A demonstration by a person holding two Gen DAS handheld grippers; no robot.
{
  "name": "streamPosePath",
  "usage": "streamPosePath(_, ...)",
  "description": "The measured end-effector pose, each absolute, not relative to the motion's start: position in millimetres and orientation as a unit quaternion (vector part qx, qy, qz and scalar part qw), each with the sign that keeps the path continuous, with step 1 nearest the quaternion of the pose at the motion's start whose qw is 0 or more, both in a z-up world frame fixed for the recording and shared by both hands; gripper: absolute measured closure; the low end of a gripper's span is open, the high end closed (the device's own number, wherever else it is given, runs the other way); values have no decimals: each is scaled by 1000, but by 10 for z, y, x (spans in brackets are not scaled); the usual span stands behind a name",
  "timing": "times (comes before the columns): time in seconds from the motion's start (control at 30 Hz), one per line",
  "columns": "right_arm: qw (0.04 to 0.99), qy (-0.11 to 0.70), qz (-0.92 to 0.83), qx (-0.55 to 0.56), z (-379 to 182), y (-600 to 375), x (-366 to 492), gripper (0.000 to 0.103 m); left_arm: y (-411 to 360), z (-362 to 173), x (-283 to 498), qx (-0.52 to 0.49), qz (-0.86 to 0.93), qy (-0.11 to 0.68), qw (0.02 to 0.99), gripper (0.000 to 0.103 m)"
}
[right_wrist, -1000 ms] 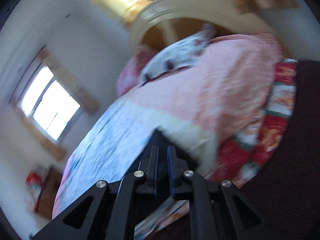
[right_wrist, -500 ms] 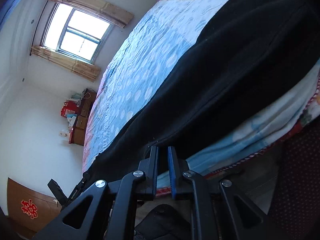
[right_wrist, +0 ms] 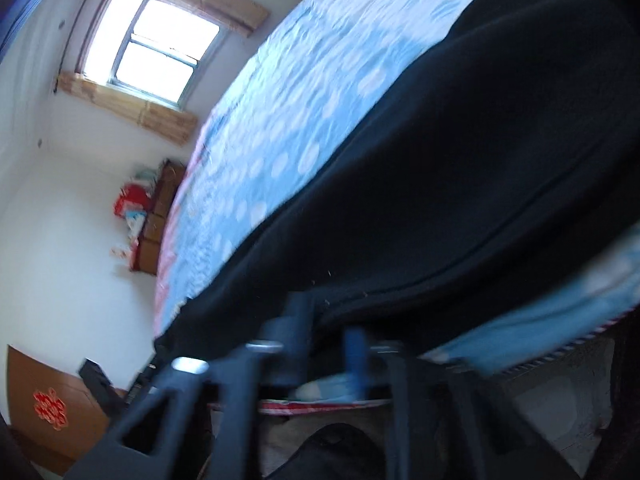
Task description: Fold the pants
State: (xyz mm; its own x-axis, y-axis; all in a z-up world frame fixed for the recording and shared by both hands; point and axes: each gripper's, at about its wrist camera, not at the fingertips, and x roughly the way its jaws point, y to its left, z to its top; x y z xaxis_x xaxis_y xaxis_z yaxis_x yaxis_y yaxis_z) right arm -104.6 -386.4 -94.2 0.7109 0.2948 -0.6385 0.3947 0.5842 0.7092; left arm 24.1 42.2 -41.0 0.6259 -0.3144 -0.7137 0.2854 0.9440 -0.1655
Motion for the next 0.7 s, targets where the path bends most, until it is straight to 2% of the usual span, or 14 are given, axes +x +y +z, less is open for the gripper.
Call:
streamPosePath(0.3,819,358,-11,449,-721,-3805,-1326,99,617,-360,294,-34,-144,392,908,42)
streamPosePath(0.53,774,413,-39,477,-1231,-3866,-1385,98,695,-374,327,-39,-127,396,909,42)
streamPosePath(0.6,767,414,-31,490,-1240,-3896,-1387,95,712,-390,344,-36,-118,398,909,42)
streamPosePath(0.67,761,427,-37,487,-1134,-3921,-1428,78,740,-405,358,-32,-110,398,910,42)
streamPosePath(0.7,764,429,-48,480,-1064,-3935,-1478,73,761,-415,369,-31,-103,398,911,42)
